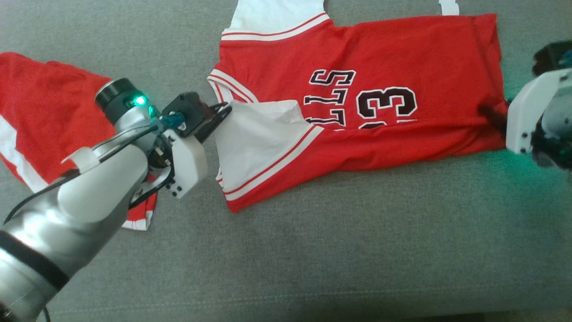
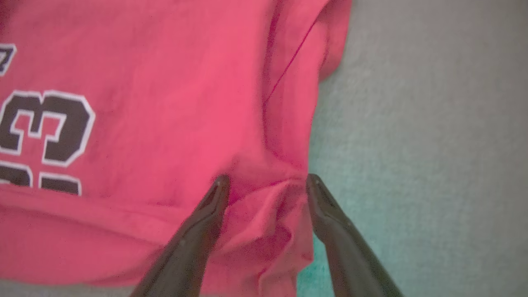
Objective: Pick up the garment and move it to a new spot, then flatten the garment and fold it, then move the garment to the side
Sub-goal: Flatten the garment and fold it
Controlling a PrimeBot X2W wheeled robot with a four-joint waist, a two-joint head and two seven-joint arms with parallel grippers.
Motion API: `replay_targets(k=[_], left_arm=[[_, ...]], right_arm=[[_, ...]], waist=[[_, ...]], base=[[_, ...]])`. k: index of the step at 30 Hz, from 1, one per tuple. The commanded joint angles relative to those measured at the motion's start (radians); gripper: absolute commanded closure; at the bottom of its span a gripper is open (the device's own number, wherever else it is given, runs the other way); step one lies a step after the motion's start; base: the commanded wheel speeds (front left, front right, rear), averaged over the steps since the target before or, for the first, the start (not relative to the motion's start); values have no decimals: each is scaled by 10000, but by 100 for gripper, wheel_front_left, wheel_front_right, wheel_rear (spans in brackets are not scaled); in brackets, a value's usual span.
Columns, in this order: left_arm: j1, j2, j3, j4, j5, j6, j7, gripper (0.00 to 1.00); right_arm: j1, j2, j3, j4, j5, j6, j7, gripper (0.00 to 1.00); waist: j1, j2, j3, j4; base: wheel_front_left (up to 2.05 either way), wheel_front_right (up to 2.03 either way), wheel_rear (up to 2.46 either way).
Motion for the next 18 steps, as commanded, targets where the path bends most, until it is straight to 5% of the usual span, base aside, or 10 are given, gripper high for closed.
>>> replay_targets(k=[1, 2, 12, 18], left_arm=[[-619, 123, 506, 72, 56, 76, -127, 25], [-669, 3, 534, 259, 60, 141, -210, 0], [-709, -877, 1329, 1546, -199, 1395, -1497, 0], [163, -1271, 2447, 891, -588, 2537, -1874, 0]], right_arm=[[-295, -105, -111, -66, -204, -7, -493, 0], [-398, -58, -173, 37, -341, -7, -896, 0], [-504, 344, -672, 532, -1286, -7, -5206, 0], [187, 547, -1139, 582, -1767, -7, -7515, 0]], waist=[[0, 0, 35, -5], [0, 0, 53, -13], [0, 0, -196, -131], [0, 0, -774, -171]], base=[[0, 0, 0], [0, 0, 0], [0, 0, 0], [0, 0, 0]])
